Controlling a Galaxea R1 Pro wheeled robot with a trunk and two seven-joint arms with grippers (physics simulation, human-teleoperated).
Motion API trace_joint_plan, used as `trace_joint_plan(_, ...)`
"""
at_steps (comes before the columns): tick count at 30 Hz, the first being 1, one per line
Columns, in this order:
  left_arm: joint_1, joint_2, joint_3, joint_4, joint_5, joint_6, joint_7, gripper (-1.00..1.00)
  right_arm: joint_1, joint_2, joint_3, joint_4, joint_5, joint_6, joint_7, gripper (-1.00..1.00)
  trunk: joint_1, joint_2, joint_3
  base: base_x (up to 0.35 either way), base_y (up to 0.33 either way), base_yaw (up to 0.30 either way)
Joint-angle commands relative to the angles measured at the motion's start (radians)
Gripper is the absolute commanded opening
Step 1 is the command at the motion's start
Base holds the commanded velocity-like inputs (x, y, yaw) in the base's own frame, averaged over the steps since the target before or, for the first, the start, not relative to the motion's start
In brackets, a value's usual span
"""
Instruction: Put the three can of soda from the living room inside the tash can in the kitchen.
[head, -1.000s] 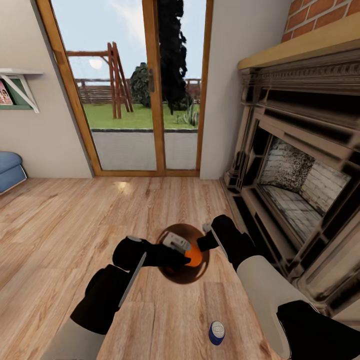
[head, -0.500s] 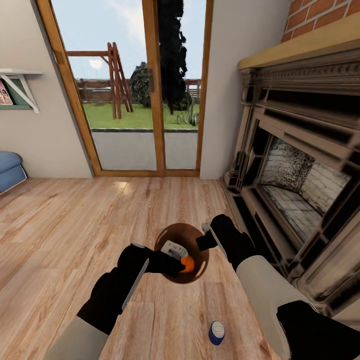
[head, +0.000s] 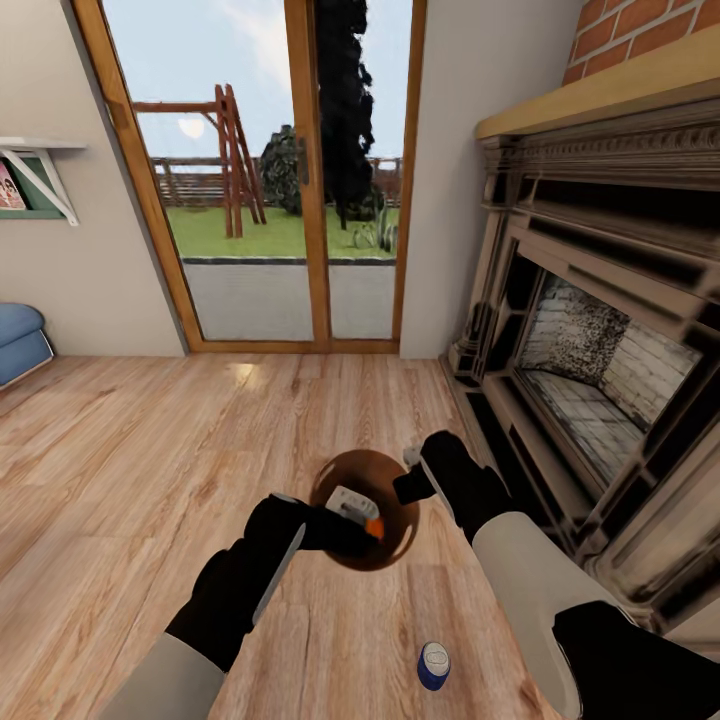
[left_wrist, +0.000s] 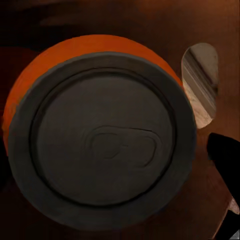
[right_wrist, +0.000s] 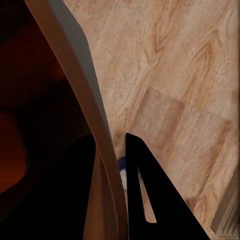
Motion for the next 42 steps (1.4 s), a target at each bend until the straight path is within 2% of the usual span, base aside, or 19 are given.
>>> trace_joint_plan(1, 0.000, 0.022, 0.001, 0.009, -0.054, -0.014, 0.007, 1.00, -0.001, 0.000, -0.001, -0.018, -0.027, 0.003, 0.003, -1.00, 0.000, 0.000, 0.000, 0.000, 0.000, 0.000)
trace_joint_plan(14, 0.002, 0.029, 0.004, 0.005, -0.048, -0.039, 0.051, 1.00, -0.001, -0.001, -0.001, -0.018, -0.027, 0.003, 0.003, -1.00, 0.000, 0.000, 0.000, 0.000, 0.000, 0.000)
trace_joint_plan(17, 0.003, 0.031, 0.006, -0.041, -0.047, -0.039, 0.050, 1.00, -0.001, -0.002, -0.001, -0.018, -0.027, 0.003, 0.003, -1.00, 0.000, 0.000, 0.000, 0.000, 0.000, 0.000)
trace_joint_plan(19, 0.004, 0.032, 0.007, -0.126, -0.044, -0.038, 0.047, 1.00, -0.001, -0.003, -0.001, -0.018, -0.027, 0.003, 0.003, -1.00, 0.000, 0.000, 0.000, 0.000, 0.000, 0.000)
trace_joint_plan(22, 0.018, 0.041, 0.013, -0.248, -0.036, -0.035, 0.010, 1.00, -0.001, -0.005, -0.001, -0.018, -0.027, 0.003, 0.003, -1.00, 0.000, 0.000, 0.000, 0.000, 0.000, 0.000)
trace_joint_plan(24, 0.034, 0.074, 0.020, -0.289, -0.034, -0.037, -0.065, 1.00, -0.001, -0.008, -0.001, -0.018, -0.028, 0.003, 0.003, -1.00, 0.000, 0.000, 0.000, 0.000, 0.000, 0.000)
trace_joint_plan(26, 0.040, 0.106, 0.047, -0.307, -0.034, -0.038, -0.114, 1.00, -0.001, -0.011, -0.002, -0.018, -0.028, 0.003, 0.003, -1.00, 0.000, 0.000, 0.000, 0.000, 0.000, 0.000)
trace_joint_plan(27, 0.045, 0.133, 0.091, -0.322, -0.033, -0.039, -0.160, 1.00, -0.001, -0.012, -0.003, -0.018, -0.028, 0.003, 0.003, -1.00, 0.000, 0.000, 0.000, 0.000, 0.000, 0.000)
trace_joint_plan(28, 0.046, 0.145, 0.119, -0.330, -0.033, -0.040, -0.182, 1.00, -0.001, -0.013, -0.004, -0.018, -0.029, 0.003, 0.003, -1.00, 0.000, 0.000, 0.000, 0.000, 0.000, 0.000)
trace_joint_plan(29, 0.050, 0.161, 0.182, -0.346, -0.032, -0.040, -0.233, 1.00, -0.001, -0.014, -0.006, -0.017, -0.029, 0.003, 0.003, -1.00, 0.000, 0.000, 0.000, 0.000, 0.000, 0.000)
trace_joint_plan(31, 0.057, 0.172, 0.242, -0.358, -0.032, -0.042, -0.299, 1.00, -0.001, -0.015, -0.007, -0.017, -0.030, 0.003, 0.003, -1.00, 0.000, 0.000, 0.000, 0.000, 0.000, 0.000)
trace_joint_plan(32, 0.068, 0.178, 0.297, -0.367, -0.032, -0.045, -0.376, 1.00, -0.001, -0.016, -0.008, -0.017, -0.030, 0.003, 0.003, -1.00, 0.000, 0.000, 0.000, 0.000, 0.000, 0.000)
trace_joint_plan(33, 0.075, 0.181, 0.323, -0.370, -0.032, -0.048, -0.415, 1.00, -0.001, -0.016, -0.009, -0.016, -0.030, 0.003, 0.003, -1.00, 0.000, 0.000, 0.000, 0.000, 0.000, 0.000)
trace_joint_plan(35, 0.100, 0.190, 0.441, -0.377, -0.032, -0.059, -0.547, 1.00, -0.001, -0.018, -0.012, -0.016, -0.030, 0.003, 0.003, -1.00, 0.000, 0.000, 0.000, 0.000, 0.000, 0.000)
trace_joint_plan(36, 0.108, 0.195, 0.513, -0.379, -0.032, -0.062, -0.590, 1.00, -0.001, -0.020, -0.013, -0.016, -0.030, 0.003, 0.003, -1.00, 0.000, 0.000, 0.000, 0.000, 0.000, 0.000)
trace_joint_plan(37, 0.113, 0.197, 0.591, -0.380, -0.032, -0.065, -0.616, 1.00, -0.001, -0.025, -0.015, -0.016, -0.031, 0.003, 0.003, -1.00, 0.000, 0.000, 0.000, 0.000, 0.000, 0.000)
trace_joint_plan(38, 0.114, 0.198, 0.631, -0.380, -0.032, -0.066, -0.625, 1.00, -0.001, -0.027, -0.015, -0.016, -0.031, 0.003, 0.003, -1.00, 0.000, 0.000, 0.000, 0.000, 0.000, 0.000)
trace_joint_plan(40, 0.119, 0.196, 0.782, -0.380, -0.041, -0.080, -0.625, 1.00, -0.001, -0.039, -0.017, -0.016, -0.031, 0.003, 0.003, -1.00, 0.000, 0.000, 0.000, 0.000, 0.000, 0.000)
trace_joint_plan(42, 0.120, 0.193, 0.845, -0.379, -0.045, -0.115, -0.581, 1.00, -0.001, -0.050, -0.017, -0.016, -0.031, 0.003, 0.003, -1.00, 0.000, 0.000, 0.000, 0.000, 0.000, 0.000)
